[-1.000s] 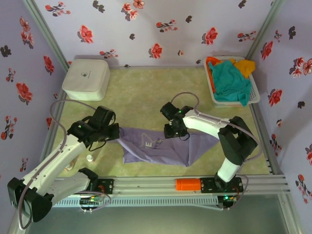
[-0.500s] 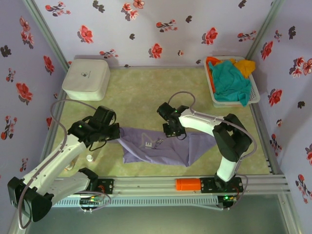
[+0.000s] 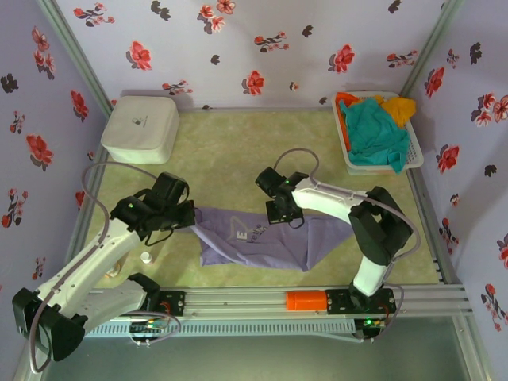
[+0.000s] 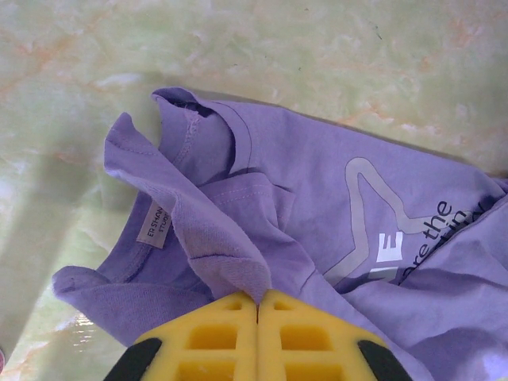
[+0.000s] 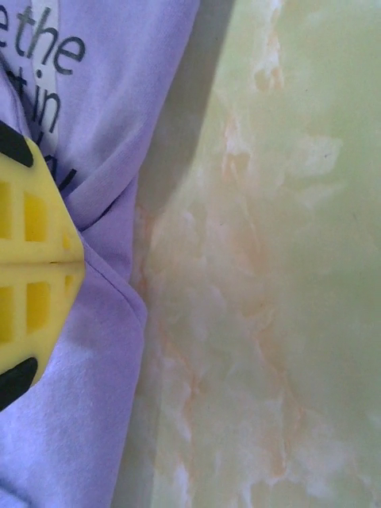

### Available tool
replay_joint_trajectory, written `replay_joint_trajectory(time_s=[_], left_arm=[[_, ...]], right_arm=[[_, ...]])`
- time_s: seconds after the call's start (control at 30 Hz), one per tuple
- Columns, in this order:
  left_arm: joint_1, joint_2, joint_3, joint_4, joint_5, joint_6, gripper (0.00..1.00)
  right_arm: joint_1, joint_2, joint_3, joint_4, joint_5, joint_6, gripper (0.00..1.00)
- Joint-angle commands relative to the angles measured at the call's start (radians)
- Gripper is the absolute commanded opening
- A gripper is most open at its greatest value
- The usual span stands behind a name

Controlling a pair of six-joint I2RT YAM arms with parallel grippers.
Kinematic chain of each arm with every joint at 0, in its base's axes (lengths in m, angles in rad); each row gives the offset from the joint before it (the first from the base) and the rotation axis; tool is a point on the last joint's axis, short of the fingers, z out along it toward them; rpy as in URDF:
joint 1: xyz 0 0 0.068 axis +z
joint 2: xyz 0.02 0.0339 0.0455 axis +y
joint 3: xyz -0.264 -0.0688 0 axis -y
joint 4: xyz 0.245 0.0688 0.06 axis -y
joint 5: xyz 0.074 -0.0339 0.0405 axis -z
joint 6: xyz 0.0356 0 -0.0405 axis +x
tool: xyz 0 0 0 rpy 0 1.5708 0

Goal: Fold and stack the t-shirts

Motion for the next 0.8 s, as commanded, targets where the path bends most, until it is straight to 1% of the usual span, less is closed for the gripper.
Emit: replay_joint_trajectory(time_s=[0.0,0.2,0.37,0.5,0.6,0.77], left_arm=[[-0.007,0.001,0.008,-0.010,-0.023,-0.004,0.00],[-0.006,-0.003,0.029,-0.029,-0.033,-0.006,0.00],[0.007,0.032,0.132,-0.036,-0.035,0.020,0.00],[0.037,0.129,0.303,-0.036,-0.036,0.081,0.00],[0.063,0.242,0.469,-0.089,-0.031,0.154,0.00],[0.116,0.418,0.712,-0.112,-0.023,0.242,0.00]], right_arm=[[0.007,-0.075,-0.007,-0.054,0.049,0.019,0.00],[0.004,-0.162,0.053,-0.130,0.120,0.007,0.00],[-0.032,-0.222,0.139,-0.172,0.191,-0.017,0.00],[-0.113,-0.249,0.230,-0.160,0.202,-0.052,0.00],[-0.166,-0.238,0.314,-0.158,0.207,-0.080,0.00],[-0.225,-0.207,0.410,-0.108,0.249,-0.106,0.00]])
